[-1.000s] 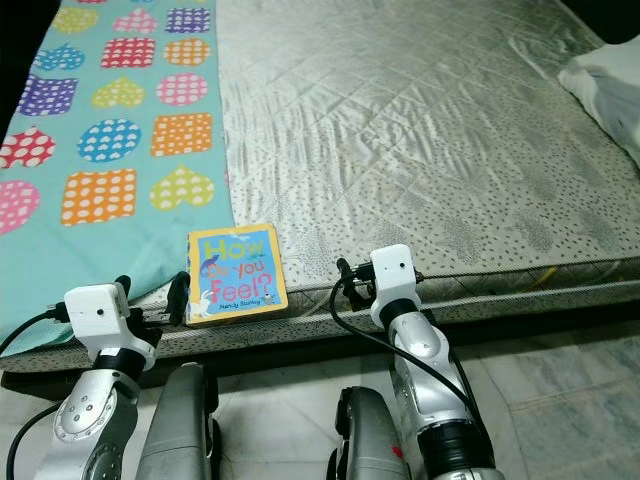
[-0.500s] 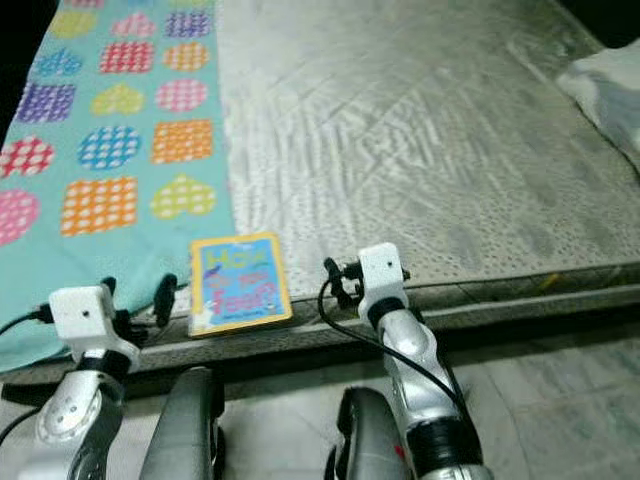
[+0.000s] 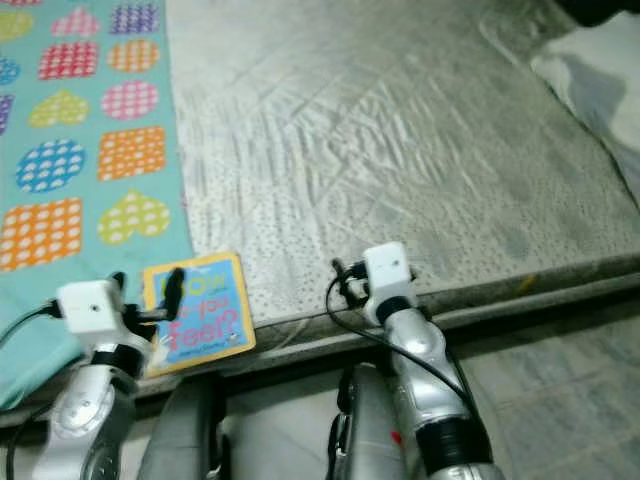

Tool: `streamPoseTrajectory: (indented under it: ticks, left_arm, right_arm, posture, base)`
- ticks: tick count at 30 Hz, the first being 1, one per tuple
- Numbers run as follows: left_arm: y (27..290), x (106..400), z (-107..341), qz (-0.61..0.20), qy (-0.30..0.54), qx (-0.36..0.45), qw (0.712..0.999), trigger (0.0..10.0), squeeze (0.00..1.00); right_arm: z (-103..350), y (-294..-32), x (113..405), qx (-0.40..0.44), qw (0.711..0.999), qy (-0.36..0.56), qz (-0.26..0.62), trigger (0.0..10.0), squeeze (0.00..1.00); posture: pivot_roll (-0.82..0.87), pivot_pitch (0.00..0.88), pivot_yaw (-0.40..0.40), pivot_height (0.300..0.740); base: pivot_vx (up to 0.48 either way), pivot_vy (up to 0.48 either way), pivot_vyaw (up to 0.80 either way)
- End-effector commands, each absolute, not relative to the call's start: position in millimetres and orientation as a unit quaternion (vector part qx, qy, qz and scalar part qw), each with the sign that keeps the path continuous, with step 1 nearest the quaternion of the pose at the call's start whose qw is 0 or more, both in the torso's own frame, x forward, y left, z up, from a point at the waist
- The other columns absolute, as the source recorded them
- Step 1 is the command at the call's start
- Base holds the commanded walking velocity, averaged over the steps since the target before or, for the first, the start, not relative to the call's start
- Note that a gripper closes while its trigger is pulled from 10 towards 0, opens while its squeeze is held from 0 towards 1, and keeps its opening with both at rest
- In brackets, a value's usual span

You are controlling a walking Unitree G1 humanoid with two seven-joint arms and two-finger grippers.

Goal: Clean up the room

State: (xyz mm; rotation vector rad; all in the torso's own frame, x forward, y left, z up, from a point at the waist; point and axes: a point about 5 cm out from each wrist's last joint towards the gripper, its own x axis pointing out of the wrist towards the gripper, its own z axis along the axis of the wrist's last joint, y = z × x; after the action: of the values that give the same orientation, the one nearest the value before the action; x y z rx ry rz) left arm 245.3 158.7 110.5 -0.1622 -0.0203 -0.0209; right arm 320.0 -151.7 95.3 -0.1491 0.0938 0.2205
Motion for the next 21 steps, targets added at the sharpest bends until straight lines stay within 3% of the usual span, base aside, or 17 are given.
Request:
streamPoseTrajectory:
  ticks: [1,10,21]
  left_arm:
    - [170.1,239.8,102.7,0.015,0.009,-0.073,0.997,10.0,0.00]
    - [171.0,241.3,101.6,0.021,0.011,-0.079,0.997,10.0,0.00]
    - [170.2,241.8,102.3,0.015,0.010,-0.079,0.997,10.0,0.00]
  right_arm:
    - [86.8,-143.5,316.0,-0.065,0.988,0.063,0.122,10.0,0.00]
    - [86.1,-142.8,316.8,-0.066,0.988,0.066,0.125,10.0,0.00]
    - [85.6,-142.4,316.9,-0.067,0.987,0.068,0.126,10.0,0.00]
  posture:
    - [0.10,0.254,-0.034,0.596]
    - [0.10,0.252,-0.035,0.596]
    - [0.09,0.251,-0.034,0.596]
  base:
    - [0.000,0.000,0.00]
    - [0.000,0.056,0.00]
    - [0.000,0.462,0.00]
